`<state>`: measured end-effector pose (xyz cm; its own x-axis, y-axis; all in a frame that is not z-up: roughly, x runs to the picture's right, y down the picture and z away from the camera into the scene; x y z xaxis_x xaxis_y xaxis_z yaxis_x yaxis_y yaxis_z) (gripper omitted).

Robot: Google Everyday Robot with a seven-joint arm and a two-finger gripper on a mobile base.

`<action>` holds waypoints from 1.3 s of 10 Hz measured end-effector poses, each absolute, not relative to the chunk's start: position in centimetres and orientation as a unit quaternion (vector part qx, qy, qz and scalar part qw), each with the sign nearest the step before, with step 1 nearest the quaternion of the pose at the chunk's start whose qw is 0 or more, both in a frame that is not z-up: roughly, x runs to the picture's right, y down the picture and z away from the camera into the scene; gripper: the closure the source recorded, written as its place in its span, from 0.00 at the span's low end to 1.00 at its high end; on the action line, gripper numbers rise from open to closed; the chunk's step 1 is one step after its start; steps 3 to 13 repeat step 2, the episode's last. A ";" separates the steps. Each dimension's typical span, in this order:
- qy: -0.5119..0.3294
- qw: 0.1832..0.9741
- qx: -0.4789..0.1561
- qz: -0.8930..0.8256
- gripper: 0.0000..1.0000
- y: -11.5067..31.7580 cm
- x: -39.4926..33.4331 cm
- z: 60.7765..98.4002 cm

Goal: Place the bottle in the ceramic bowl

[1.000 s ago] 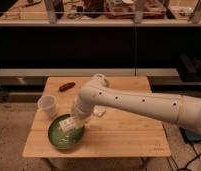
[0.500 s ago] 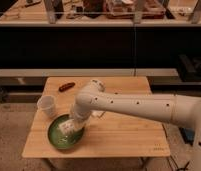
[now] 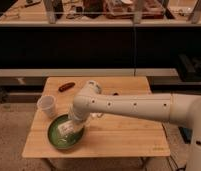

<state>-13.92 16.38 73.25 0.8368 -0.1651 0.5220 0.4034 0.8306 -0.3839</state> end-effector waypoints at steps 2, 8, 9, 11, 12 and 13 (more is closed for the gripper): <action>-0.245 0.924 -0.248 -0.159 0.59 16.0 -15.2 73.7; -0.245 0.924 -0.248 -0.159 0.59 16.0 -15.2 73.7; -0.245 0.924 -0.248 -0.159 0.59 16.0 -15.2 73.7; -0.245 0.924 -0.248 -0.159 0.59 16.0 -15.2 73.7; -0.245 0.924 -0.248 -0.159 0.59 16.0 -15.2 73.7; -0.245 0.924 -0.248 -0.159 0.59 16.0 -15.2 73.7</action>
